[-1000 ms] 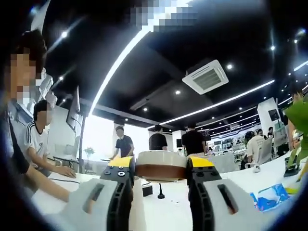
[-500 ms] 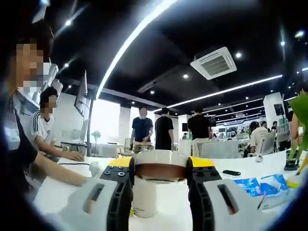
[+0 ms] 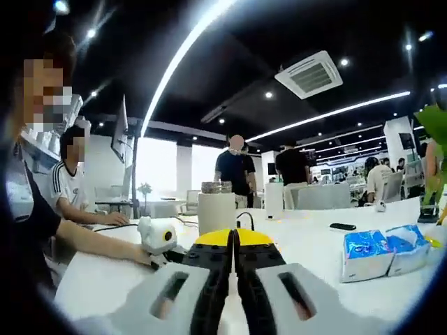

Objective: Grasp the water cup twist off the cup lid place the cup lid on the table

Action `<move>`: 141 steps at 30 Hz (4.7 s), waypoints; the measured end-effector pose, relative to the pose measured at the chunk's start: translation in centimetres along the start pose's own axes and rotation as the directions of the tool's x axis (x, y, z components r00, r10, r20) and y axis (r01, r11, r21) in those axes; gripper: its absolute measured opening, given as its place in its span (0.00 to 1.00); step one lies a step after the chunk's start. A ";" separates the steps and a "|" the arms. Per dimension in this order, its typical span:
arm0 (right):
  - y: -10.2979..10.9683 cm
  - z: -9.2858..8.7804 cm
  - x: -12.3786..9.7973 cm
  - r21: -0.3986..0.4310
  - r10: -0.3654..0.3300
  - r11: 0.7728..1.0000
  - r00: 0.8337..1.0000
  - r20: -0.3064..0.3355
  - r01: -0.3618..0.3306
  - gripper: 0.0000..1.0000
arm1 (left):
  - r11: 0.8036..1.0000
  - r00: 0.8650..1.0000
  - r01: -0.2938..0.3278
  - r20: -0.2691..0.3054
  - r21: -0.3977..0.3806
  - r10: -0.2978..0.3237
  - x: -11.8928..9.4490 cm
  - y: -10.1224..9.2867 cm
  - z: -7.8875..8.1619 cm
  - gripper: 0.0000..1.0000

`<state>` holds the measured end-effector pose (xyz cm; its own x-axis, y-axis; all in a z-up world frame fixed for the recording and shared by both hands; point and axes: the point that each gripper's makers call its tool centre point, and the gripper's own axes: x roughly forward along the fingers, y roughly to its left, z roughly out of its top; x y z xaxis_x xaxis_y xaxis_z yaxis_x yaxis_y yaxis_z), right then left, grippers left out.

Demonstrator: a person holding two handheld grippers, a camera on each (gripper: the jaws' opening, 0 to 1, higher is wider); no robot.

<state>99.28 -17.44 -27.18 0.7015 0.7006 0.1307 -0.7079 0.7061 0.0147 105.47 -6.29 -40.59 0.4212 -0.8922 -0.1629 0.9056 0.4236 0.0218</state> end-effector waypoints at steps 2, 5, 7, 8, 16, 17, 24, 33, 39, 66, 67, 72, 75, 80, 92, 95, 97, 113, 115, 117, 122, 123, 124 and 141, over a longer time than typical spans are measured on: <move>0.0 -1.3 -0.1 0.010 -0.011 1.000 0.999 -0.034 0.011 0.04 | 1.000 1.000 0.000 0.002 0.004 0.000 -0.1 -0.1 0.0 0.45; -0.5 -3.0 -0.2 0.075 -0.071 0.994 0.994 -0.078 0.077 0.04 | 1.000 1.000 -0.003 0.000 0.002 0.003 -0.3 -0.1 0.0 0.45; -0.3 -2.5 -0.5 0.072 -0.079 0.994 0.994 -0.074 0.084 0.10 | 1.000 1.000 -0.004 -0.001 0.004 0.004 -0.4 0.0 -0.1 0.46; -0.5 -1.8 -0.8 0.028 -0.109 0.993 0.991 -0.076 0.112 0.15 | 1.000 1.000 -0.002 -0.004 0.002 0.002 -0.5 -0.2 -0.2 0.46; -1.0 0.1 -3.5 -0.021 -0.144 0.989 0.989 -0.022 0.143 0.11 | 1.000 1.000 -0.001 -0.008 0.006 0.001 -0.5 -0.2 -0.2 0.50; -1.3 -0.2 -3.7 -0.006 -0.150 0.989 0.988 -0.021 0.150 0.11 | 1.000 1.000 -0.004 -0.008 0.005 0.004 -0.6 -0.2 -0.2 0.50; -3.1 -0.3 -4.5 0.059 -0.192 0.980 0.981 -0.012 0.192 0.11 | 1.000 1.000 -0.012 -0.009 0.005 0.012 -0.7 0.1 0.0 0.52; -2.8 -0.7 -4.4 0.055 -0.196 0.979 0.980 -0.014 0.197 0.12 | 1.000 1.000 -0.016 -0.009 0.010 0.017 -1.3 0.1 0.1 0.52; -3.3 -0.3 -4.8 0.067 -0.215 0.975 0.977 0.003 0.214 0.14 | 1.000 1.000 -0.017 -0.011 0.011 0.017 -1.2 0.2 0.1 0.52; 10.2 2.8 -3.4 -0.073 0.102 0.991 0.990 -0.096 -0.109 0.57 | 1.000 1.000 -0.015 -0.019 0.024 0.016 -0.7 1.2 -0.1 0.50; 10.5 2.8 -3.3 -0.073 0.108 0.991 0.989 -0.099 -0.115 0.57 | 1.000 1.000 -0.014 -0.019 0.024 0.015 -0.7 1.2 -0.1 0.50; 13.2 2.0 -2.4 -0.096 0.167 0.979 0.977 -0.132 -0.181 0.57 | 1.000 1.000 -0.010 -0.021 0.022 0.010 -0.8 0.9 -0.1 0.50; 14.3 1.3 -2.0 -0.087 0.198 0.973 0.968 -0.151 -0.213 0.58 | 1.000 1.000 -0.008 -0.023 0.018 0.008 -0.8 0.9 -0.2 0.51; 17.2 -0.7 -1.7 -0.075 0.288 0.948 0.933 -0.217 -0.311 0.59 | 1.000 1.000 -0.001 -0.023 0.015 0.001 -0.6 1.5 -0.2 0.53; 21.8 -3.4 0.9 -0.032 0.422 0.895 0.866 -0.269 -0.446 0.61 | 1.000 1.000 0.004 -0.020 0.020 -0.004 -0.8 0.7 -0.2 0.53; 22.9 -4.1 1.4 -0.027 0.452 0.878 0.845 -0.285 -0.478 0.61 | 1.000 1.000 0.006 -0.020 0.022 -0.006 -0.9 0.4 -0.2 0.53; 23.4 -4.4 1.7 -0.024 0.464 0.871 0.838 -0.288 -0.491 0.62 | 1.000 1.000 0.008 -0.019 0.023 -0.007 -0.9 0.2 -0.2 0.53; 27.1 -7.1 3.4 -0.007 0.550 0.810 0.764 -0.337 -0.587 0.62 | 0.999 1.000 0.013 -0.018 0.029 -0.012 -1.0 -0.3 -0.1 0.54; 27.7 -7.2 3.5 -0.007 0.559 0.802 0.755 -0.342 -0.597 0.62 | 0.999 1.000 0.013 -0.018 0.030 -0.013 -1.0 -0.3 -0.1 0.54; 28.5 -7.4 3.8 -0.001 0.575 0.792 0.745 -0.339 -0.611 0.62 | 0.999 1.000 0.016 -0.018 0.030 -0.015 -1.0 -0.2 -0.1 0.54; 29.9 -8.0 4.4 0.012 0.600 0.774 0.726 -0.337 -0.633 0.62 | 0.999 1.000 0.018 -0.018 0.030 -0.017 -0.9 -0.1 -0.2 0.54; 30.1 -8.2 4.5 0.013 0.603 0.770 0.722 -0.340 -0.638 0.62 | 0.999 1.000 0.019 -0.018 0.030 -0.018 -0.9 -0.1 -0.2 0.54; 30.3 -8.5 4.6 0.013 0.606 0.767 0.718 -0.343 -0.641 0.62 | 0.999 1.000 0.019 -0.018 0.030 -0.018 -0.9 -0.1 -0.2 0.54; 32.5 -10.6 6.1 0.047 0.640 0.741 0.683 -0.352 -0.670 0.62 | 0.999 1.000 0.025 -0.018 0.032 -0.025 -0.9 0.0 -0.2 0.54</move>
<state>81.38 10.89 -36.42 0.0553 0.9666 -0.2504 -0.9983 0.0492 -0.0304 105.10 -5.43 -40.66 0.3977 -0.8994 -0.1813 0.9171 0.3956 0.0491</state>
